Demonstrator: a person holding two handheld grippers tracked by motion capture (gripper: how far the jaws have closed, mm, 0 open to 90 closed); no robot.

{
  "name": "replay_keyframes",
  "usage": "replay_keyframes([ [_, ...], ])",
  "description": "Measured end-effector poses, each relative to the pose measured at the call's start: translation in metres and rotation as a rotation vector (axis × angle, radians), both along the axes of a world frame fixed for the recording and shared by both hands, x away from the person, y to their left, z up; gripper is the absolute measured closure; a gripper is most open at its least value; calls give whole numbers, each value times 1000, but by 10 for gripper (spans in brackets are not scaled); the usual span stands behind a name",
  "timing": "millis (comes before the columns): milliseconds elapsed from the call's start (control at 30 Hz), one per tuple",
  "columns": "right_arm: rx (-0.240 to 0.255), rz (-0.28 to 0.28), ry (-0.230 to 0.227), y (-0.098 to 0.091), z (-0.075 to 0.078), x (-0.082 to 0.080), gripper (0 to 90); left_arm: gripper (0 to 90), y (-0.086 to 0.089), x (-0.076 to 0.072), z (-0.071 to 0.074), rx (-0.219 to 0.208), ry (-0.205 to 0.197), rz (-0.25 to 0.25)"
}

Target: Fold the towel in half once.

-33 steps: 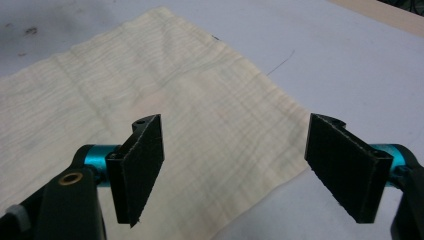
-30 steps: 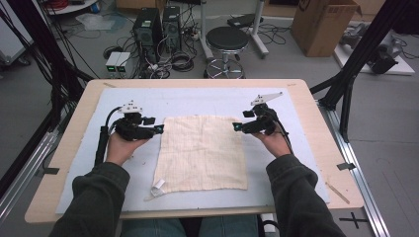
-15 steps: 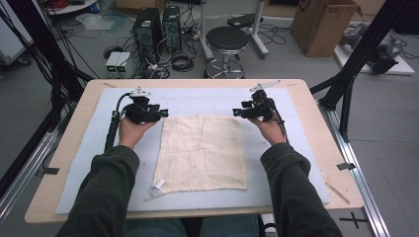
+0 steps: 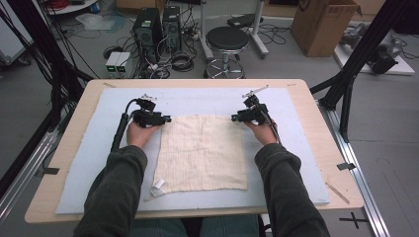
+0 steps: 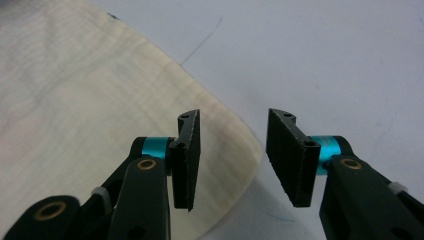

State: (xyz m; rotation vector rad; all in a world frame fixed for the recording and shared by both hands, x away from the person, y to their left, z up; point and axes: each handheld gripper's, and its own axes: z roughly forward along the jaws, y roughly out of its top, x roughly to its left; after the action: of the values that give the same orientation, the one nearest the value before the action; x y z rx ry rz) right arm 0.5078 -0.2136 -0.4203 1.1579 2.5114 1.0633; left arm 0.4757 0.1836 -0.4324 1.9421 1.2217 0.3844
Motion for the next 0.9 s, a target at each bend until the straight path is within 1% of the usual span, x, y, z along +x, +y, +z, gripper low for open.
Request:
replay_keyframes([
  [100,-8,-18,26,-3,-4,2,584,519,0,1,-1,4,-13,13],
  [200,-27,-29,39,-5,-6,3,598,532,1,3,-2,7,-7,26],
  [267,-46,-20,38,-5,-8,4,609,535,2,3,-4,26,11,22],
  [333,-50,-20,49,-5,-9,4,622,548,2,4,-7,19,21,11],
  [400,-46,-27,48,-5,-10,4,645,566,-1,4,-8,14,16,-3],
  [433,-50,-27,47,-5,-10,4,658,594,-3,4,-8,14,13,-14],
  [467,-49,-31,49,-5,-10,4,684,608,-5,3,-9,29,5,-11],
  [500,-51,-28,42,-4,-10,4,705,631,-6,3,-9,42,-5,-21],
  [533,-51,-28,45,-3,-10,4,727,675,-7,3,-9,41,-8,-24],
  [567,-53,-23,42,-3,-10,4,749,708,-8,2,-9,51,-14,-27],
  [600,-53,-25,46,-2,-10,4,783,754,-7,2,-9,51,-10,-38],
  [633,-41,-20,52,-2,-10,4,809,811,-7,2,-9,44,-5,-47],
  [667,-35,-17,58,-2,-10,4,833,842,-7,2,-9,41,-2,-49],
  [733,-30,-8,62,-1,-10,4,850,862,-7,2,-9,50,-8,-58],
  [767,-25,-2,58,-1,-10,4,852,865,-6,2,-8,50,-4,-62],
  [800,-20,-2,62,-1,-9,4,854,867,-6,1,-7,44,-7,-59],
  [867,-13,4,54,0,-7,3,857,871,-4,1,-5,37,-15,-52],
  [900,-7,1,48,-1,-6,3,858,871,-3,1,-2,22,-22,-45],
])
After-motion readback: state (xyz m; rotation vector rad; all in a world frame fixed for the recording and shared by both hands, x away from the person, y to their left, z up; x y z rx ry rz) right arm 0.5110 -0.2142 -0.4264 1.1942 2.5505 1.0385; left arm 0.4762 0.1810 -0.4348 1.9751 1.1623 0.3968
